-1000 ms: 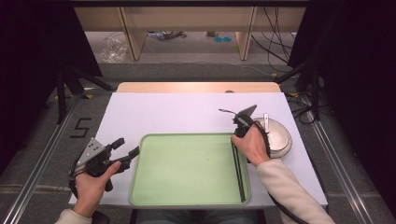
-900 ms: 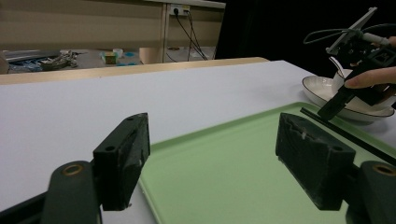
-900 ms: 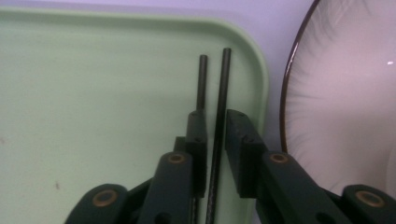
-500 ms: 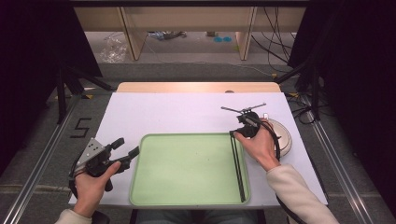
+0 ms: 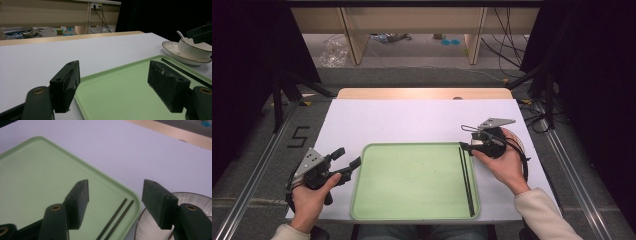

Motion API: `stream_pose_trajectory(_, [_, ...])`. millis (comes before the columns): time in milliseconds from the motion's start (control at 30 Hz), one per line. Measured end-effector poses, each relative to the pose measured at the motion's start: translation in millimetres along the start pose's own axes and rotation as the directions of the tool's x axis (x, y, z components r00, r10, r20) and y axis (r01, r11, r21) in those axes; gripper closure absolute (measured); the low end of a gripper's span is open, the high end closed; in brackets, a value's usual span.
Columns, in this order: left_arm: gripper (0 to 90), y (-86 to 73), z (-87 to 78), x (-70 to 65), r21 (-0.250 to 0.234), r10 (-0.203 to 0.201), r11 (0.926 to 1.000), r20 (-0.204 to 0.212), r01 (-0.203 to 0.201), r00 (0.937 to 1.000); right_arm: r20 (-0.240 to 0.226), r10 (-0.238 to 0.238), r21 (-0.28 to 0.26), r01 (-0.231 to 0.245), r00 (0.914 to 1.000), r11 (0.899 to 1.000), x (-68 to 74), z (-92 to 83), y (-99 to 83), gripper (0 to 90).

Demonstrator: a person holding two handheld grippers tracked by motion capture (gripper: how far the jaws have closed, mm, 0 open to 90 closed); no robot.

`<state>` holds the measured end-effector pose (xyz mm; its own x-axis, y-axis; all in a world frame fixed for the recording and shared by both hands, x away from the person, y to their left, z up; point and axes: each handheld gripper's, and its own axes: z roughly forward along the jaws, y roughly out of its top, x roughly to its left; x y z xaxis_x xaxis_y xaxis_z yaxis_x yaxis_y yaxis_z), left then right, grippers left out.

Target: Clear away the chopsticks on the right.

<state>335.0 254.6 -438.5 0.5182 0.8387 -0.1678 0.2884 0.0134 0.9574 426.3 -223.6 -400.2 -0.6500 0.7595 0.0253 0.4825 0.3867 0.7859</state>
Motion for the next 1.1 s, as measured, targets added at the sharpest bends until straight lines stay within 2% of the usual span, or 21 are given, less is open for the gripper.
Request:
stream_pose_trajectory(33, [26.0, 0.0, 0.0, 0.1, 0.001, 0.001, 1.0000, 0.000, -0.001, 1.0000, 0.003, 0.007, 0.003, -0.007, 1.0000, 1.000, 0.8, -1.7, -1.6, 36.4])
stream_pose_trajectory(67, [26.0, -0.1, 0.0, 0.1, 0.001, 0.001, 1.0000, 0.000, -0.001, 1.0000, 0.006, -0.016, 0.005, 0.016, 0.9999, 1.000, -0.1, -2.4, -3.9, 34.6])
stream_pose_trajectory(100, [26.0, 0.0, -0.1, 0.1, 0.001, 0.002, 1.0000, 0.000, -0.002, 1.0000, 0.005, -0.009, -0.006, 0.009, 1.0000, 1.000, 0.4, -4.4, -6.1, 34.8])
stream_pose_trajectory(300, [25.9, -0.1, 0.0, 0.3, 0.001, 0.000, 1.0000, -0.001, 0.000, 1.0000, 0.006, -0.035, -0.042, 0.036, 0.9994, 0.998, -0.3, -15.0, -18.5, 32.1])
stream_pose_trajectory(533, [25.9, -0.2, -0.5, 0.4, 0.002, -0.001, 1.0000, -0.003, 0.001, 1.0000, -0.003, -0.013, -0.104, 0.012, 0.9999, 0.995, 2.0, -25.0, -30.9, 30.9])
stream_pose_trajectory(600, [25.9, -0.2, -0.5, 0.4, 0.002, 0.000, 1.0000, -0.001, 0.001, 1.0000, -0.017, 0.002, -0.143, -0.004, 0.9999, 0.990, 2.0, -27.0, -35.0, 31.4])
stream_pose_trajectory(667, [25.9, -0.2, -0.5, 0.4, 0.003, 0.002, 1.0000, 0.001, -0.002, 1.0000, -0.004, 0.010, -0.144, -0.011, 0.9999, 0.990, 3.3, -29.5, -37.7, 32.3])
stream_pose_trajectory(700, [25.8, -0.2, -0.5, 0.4, 0.004, 0.002, 1.0000, 0.001, -0.002, 1.0000, 0.000, 0.012, -0.161, -0.012, 0.9999, 0.987, 4.2, -29.8, -39.9, 33.1])
stream_pose_trajectory(833, [25.8, -0.2, -0.6, 0.3, 0.004, 0.003, 1.0000, 0.003, -0.003, 1.0000, -0.001, 0.012, -0.167, -0.012, 0.9999, 0.986, 7.5, -28.7, -45.1, 35.2])
stream_pose_trajectory(867, [25.8, -0.3, -0.5, 0.2, 0.003, 0.003, 1.0000, 0.004, -0.003, 1.0000, -0.002, 0.009, -0.149, -0.009, 1.0000, 0.989, 8.4, -29.5, -45.7, 36.1])
stream_pose_trajectory(1100, [25.8, 0.2, -0.8, -0.2, -0.001, 0.003, 1.0000, 0.006, -0.003, 1.0000, -0.010, 0.010, -0.142, -0.011, 0.9999, 0.990, 11.3, -28.4, -46.1, 40.5])
